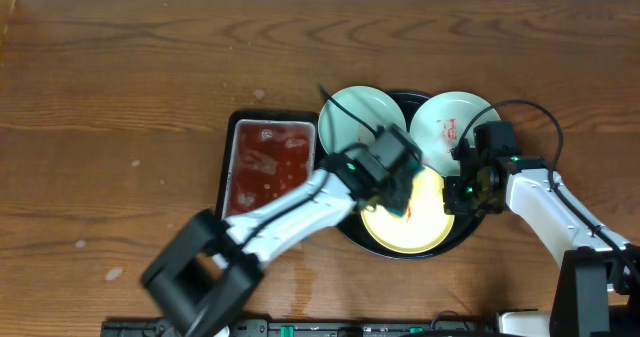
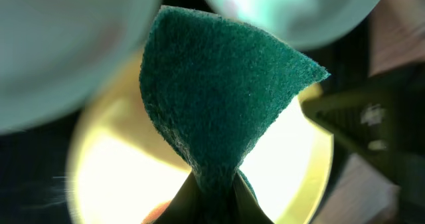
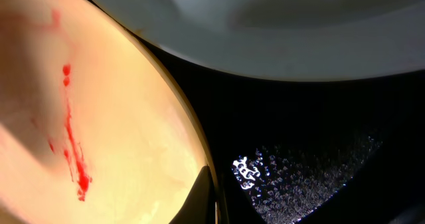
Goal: Clean dirty plates on tray and stack at the side
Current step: 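Carry the sponge with the left gripper over the yellow plate, then scrub the yellow plate with the sponge while the right gripper holds it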
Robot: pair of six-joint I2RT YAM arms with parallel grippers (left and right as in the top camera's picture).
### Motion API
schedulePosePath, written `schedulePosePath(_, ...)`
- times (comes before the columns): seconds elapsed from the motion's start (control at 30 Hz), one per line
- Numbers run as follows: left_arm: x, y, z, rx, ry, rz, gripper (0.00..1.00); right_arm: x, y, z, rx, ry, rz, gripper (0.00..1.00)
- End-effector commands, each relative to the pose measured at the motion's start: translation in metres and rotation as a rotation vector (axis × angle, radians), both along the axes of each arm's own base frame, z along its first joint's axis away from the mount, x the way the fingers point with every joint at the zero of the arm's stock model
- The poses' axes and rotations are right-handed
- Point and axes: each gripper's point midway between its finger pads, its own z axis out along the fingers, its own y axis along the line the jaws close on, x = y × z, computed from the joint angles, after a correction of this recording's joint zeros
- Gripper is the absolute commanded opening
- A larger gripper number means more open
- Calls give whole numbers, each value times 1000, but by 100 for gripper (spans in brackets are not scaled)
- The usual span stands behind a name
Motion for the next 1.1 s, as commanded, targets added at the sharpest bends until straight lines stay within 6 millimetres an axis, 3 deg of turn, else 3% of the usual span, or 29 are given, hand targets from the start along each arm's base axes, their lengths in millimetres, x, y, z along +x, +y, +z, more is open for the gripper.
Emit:
schedulePosePath(0.0,-3,-13,-17,12,20,43,8,-2,-2,-3,-9,6,4,1)
schedulePosePath(0.23,-15,-24,-53,47,63,45,8,-2,-2,-3,-9,6,4,1)
schedulePosePath(0.37,-9,5,-72,184,45,101,8,-2,-2,-3,-9,6,4,1)
schedulePosePath(0.5,-1,41,-75,315,25,163,8,-2,-2,-3,-9,6,4,1)
schedulePosePath(0.7,5,60,-64,335,44,202,8,-2,-2,-3,-9,6,4,1)
schedulePosePath(0.97,13,48,-15,217,-23,210,7,-2,-2,-3,-9,6,4,1)
schedulePosePath(1.07,12,35,-4,160,-40,192,8,-2,-2,-3,-9,6,4,1)
